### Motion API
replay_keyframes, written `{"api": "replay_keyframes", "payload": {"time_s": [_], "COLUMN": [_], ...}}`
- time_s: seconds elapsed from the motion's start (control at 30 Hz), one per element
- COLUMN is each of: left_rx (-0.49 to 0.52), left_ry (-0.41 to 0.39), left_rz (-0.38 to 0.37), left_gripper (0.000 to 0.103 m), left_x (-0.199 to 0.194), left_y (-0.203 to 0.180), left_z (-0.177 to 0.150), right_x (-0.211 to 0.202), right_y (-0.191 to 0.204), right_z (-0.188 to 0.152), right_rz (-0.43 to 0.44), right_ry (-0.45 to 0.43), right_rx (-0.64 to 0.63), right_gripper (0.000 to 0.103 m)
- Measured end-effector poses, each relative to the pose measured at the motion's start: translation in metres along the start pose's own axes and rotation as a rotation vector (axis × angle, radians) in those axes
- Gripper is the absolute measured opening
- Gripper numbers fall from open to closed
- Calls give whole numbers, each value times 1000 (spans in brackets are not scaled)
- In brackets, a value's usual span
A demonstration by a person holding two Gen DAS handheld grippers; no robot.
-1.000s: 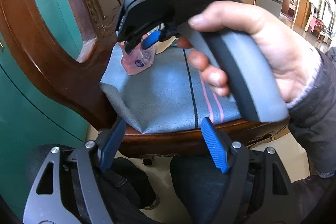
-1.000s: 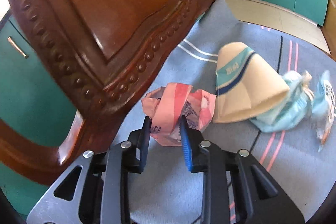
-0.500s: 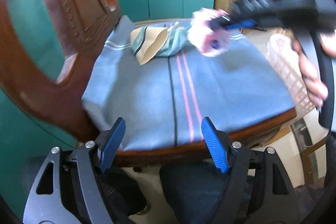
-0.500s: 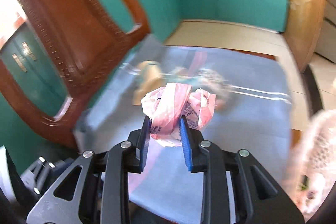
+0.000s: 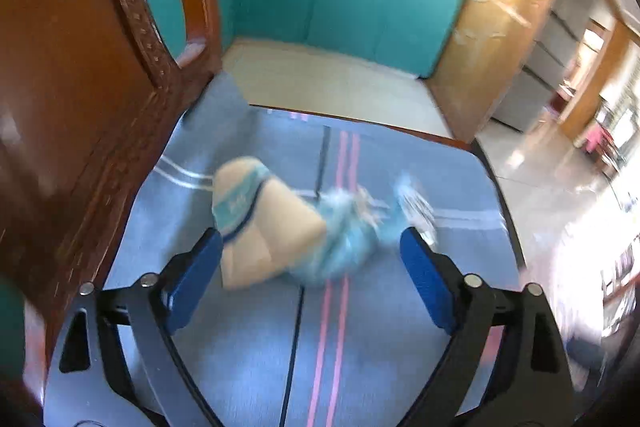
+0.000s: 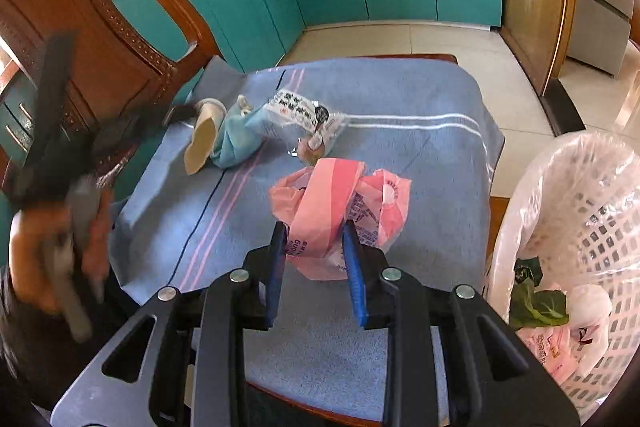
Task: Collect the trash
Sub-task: 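Grasp the white paper cup with the left tool while the right tool lifts the pink bag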
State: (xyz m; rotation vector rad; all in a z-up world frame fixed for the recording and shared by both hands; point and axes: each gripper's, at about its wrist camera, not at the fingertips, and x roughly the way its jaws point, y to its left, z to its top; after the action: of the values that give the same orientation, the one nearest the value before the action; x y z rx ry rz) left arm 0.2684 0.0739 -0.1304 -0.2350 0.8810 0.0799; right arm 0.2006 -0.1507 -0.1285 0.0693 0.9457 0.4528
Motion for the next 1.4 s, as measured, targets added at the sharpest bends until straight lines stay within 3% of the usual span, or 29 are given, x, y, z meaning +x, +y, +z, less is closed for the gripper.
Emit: {"api": "replay_keyframes", "payload": {"time_s": [0.2,0.33,0.43,0.53,0.6,0.87,1.07,1.4], "left_rx": [-90,-116,-74,-38,-10,51,37,95], "left_ry": [115,182,187,150,120,34,-22,-119], "left_rz": [112,118,113,125,149,133,112,104], "left_gripper": [93,91,78,67,47,23,21,21], "left_x": [60,73,75,71,65,30,-5,-76], "left_y": [16,28,26,24,20,19,26,16], "left_z": [33,22,15,7,1,-28,-51,-88], "right_x": [7,14,19,20,19,20,21,11], "right_y": [8,7,5,6,8,11,22,35], "right_z": [-7,-7,-4,-2,-2,-6,-7,-8], "right_rz": [20,25,27,25,24,28,29,7], "right_ry": [10,22,28,23,19,28,34,8], "right_rx": [-27,-34,-28,-36,-43,-50,-68,-83], "right_gripper": [29,29,29,29,29,29,29,29]}}
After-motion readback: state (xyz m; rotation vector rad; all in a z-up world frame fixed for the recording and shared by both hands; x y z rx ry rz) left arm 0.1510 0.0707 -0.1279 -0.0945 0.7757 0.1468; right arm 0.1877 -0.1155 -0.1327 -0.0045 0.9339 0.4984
